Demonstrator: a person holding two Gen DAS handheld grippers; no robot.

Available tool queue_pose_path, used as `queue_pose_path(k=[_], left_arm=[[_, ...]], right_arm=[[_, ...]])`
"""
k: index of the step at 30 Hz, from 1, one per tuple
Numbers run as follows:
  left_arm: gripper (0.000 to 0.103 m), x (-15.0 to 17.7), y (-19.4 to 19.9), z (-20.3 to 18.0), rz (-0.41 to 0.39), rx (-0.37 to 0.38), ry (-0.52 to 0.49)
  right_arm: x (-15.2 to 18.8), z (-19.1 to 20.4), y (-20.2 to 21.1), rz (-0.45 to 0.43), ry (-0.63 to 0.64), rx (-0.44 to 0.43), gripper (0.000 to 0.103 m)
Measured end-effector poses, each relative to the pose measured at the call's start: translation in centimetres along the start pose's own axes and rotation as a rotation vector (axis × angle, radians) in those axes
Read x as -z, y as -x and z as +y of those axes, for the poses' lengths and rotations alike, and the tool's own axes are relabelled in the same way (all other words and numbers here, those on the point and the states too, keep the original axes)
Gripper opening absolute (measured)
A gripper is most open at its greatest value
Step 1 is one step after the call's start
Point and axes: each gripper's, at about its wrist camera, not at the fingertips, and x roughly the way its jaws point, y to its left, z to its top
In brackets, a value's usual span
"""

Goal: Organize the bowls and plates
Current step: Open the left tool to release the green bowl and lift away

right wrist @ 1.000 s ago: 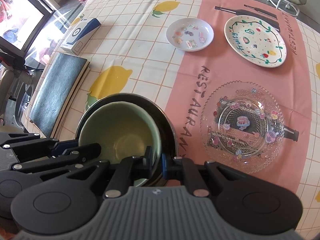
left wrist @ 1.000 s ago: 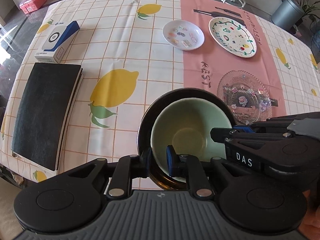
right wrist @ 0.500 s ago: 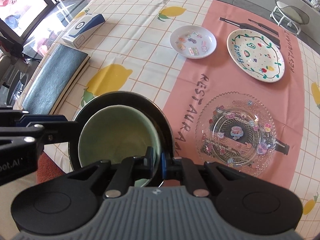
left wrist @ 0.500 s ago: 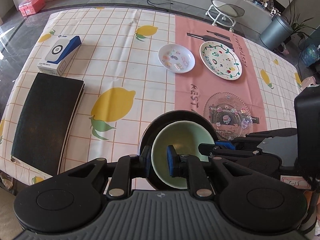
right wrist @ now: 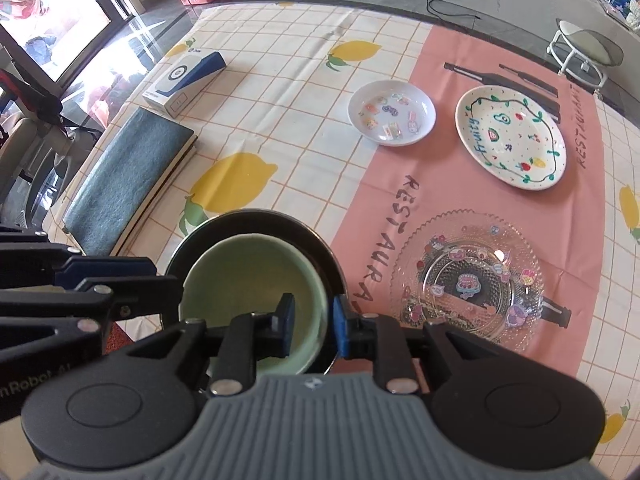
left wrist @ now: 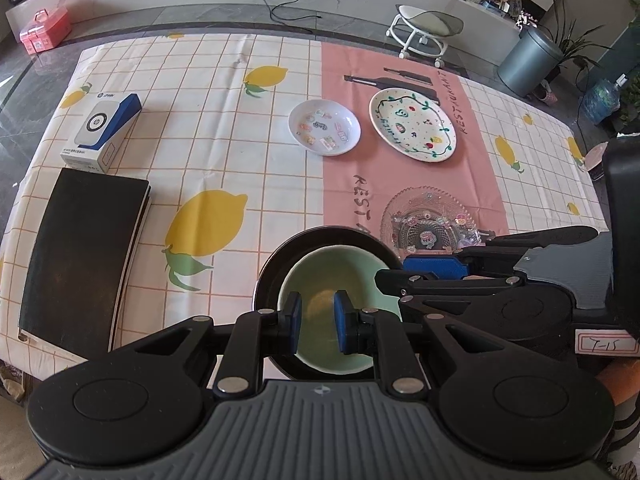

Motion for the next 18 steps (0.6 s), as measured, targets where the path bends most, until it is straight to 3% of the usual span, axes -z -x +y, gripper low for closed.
queue_pose_path(k=[11,18], left_arm=[[0.021,1.1,3.0,-5.5,-0.229,0.012,-0.170],[0.023,2.3,3.5,-9.6,-0.345,0.092,-0.211]], right_arm=[[2.9,-2.8,5.5,-0.209,-0.027,-0.001,0.029],[7.6,-6.6,9.0,-0.367,-0.078,0.071,0.034]])
